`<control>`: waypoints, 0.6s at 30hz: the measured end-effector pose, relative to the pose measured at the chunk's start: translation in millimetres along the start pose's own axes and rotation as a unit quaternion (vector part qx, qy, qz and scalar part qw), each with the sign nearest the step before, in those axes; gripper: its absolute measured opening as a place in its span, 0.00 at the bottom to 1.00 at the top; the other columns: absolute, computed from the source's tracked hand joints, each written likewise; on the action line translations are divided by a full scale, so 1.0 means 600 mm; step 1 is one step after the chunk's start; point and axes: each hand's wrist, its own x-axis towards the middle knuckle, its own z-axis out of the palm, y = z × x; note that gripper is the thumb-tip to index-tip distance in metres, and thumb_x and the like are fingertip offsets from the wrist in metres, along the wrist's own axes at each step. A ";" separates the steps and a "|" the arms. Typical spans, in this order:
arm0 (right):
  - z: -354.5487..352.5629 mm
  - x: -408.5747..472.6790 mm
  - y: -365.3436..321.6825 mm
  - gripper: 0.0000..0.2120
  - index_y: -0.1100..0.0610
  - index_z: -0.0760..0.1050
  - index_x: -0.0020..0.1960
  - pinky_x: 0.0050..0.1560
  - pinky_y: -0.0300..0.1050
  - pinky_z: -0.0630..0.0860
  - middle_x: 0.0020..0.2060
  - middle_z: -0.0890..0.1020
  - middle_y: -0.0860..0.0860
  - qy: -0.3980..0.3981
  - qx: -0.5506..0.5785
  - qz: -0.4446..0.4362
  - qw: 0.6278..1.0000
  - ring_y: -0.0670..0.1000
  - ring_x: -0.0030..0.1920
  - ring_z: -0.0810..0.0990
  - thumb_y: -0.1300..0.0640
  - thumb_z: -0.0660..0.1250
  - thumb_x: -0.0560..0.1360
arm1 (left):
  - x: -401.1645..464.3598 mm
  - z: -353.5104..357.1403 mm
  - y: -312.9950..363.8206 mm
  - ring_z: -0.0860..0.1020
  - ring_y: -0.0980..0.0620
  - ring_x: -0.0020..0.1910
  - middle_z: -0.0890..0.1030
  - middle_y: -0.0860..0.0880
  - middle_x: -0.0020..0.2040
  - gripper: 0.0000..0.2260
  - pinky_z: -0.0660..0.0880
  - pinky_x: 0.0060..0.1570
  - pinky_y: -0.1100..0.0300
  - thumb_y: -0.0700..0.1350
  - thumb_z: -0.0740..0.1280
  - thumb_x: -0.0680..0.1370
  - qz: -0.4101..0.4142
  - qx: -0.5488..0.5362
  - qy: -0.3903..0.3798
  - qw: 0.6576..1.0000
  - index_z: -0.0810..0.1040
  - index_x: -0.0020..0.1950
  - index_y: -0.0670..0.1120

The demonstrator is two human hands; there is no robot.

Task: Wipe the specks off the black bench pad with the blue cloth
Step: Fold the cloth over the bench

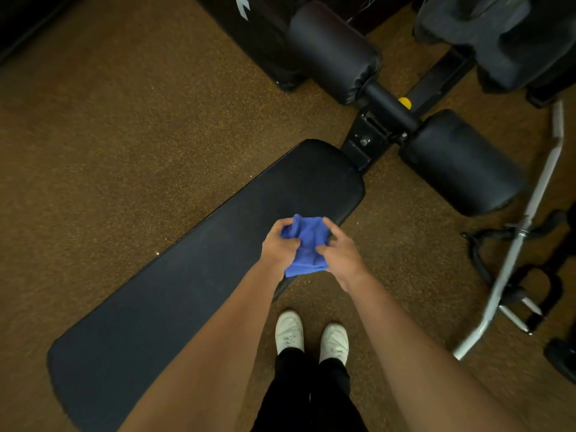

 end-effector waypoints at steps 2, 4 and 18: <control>-0.016 -0.013 -0.014 0.30 0.50 0.67 0.70 0.56 0.46 0.75 0.63 0.75 0.55 0.026 0.064 -0.024 0.997 0.53 0.60 0.76 0.74 0.59 0.73 | -0.008 -0.001 0.021 0.74 0.44 0.55 0.73 0.44 0.59 0.19 0.73 0.54 0.52 0.29 0.64 0.73 -0.001 -0.030 -0.036 0.999 0.72 0.61 0.45; -0.036 -0.025 -0.031 0.28 0.53 0.71 0.67 0.53 0.40 0.75 0.63 0.74 0.51 0.056 0.113 -0.051 0.991 0.49 0.60 0.75 0.76 0.57 0.74 | -0.018 0.000 0.046 0.74 0.41 0.58 0.71 0.43 0.63 0.21 0.74 0.56 0.44 0.30 0.65 0.73 -0.013 -0.047 -0.077 0.996 0.70 0.61 0.49; -0.268 -0.023 -0.138 0.23 0.54 0.71 0.68 0.47 0.34 0.72 0.43 0.70 0.45 0.282 0.051 -0.221 0.932 0.44 0.38 0.71 0.68 0.64 0.75 | -0.036 0.182 0.289 0.68 0.53 0.55 0.67 0.45 0.58 0.20 0.69 0.51 0.71 0.32 0.60 0.78 0.310 0.166 -0.204 0.913 0.71 0.68 0.46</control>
